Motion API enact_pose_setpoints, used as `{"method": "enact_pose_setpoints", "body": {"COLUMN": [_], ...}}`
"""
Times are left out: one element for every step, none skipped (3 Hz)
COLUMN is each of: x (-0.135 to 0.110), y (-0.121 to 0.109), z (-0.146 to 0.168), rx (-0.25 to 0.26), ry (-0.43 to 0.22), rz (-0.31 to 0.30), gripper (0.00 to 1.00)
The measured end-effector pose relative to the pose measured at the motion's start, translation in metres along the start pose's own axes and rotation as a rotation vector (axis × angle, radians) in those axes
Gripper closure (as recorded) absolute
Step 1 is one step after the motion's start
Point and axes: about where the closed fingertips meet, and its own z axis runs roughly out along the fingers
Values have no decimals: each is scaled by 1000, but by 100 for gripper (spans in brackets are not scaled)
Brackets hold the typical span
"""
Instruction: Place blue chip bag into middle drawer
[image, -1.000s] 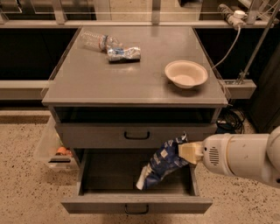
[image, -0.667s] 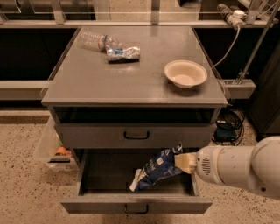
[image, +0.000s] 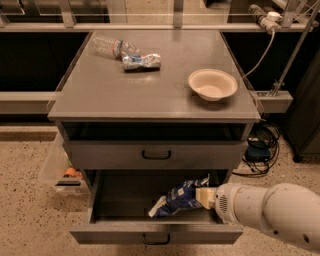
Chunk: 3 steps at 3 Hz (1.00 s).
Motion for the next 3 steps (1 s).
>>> {"method": "enact_pose_setpoints", "body": {"x": [0,7,18], "y": [0,-16,-37], "z": [0,26,69], "rx": [0,7,-2], "ry": [0,19,26], "rz": [-1,43,109], "gripper": [100,100,100]}}
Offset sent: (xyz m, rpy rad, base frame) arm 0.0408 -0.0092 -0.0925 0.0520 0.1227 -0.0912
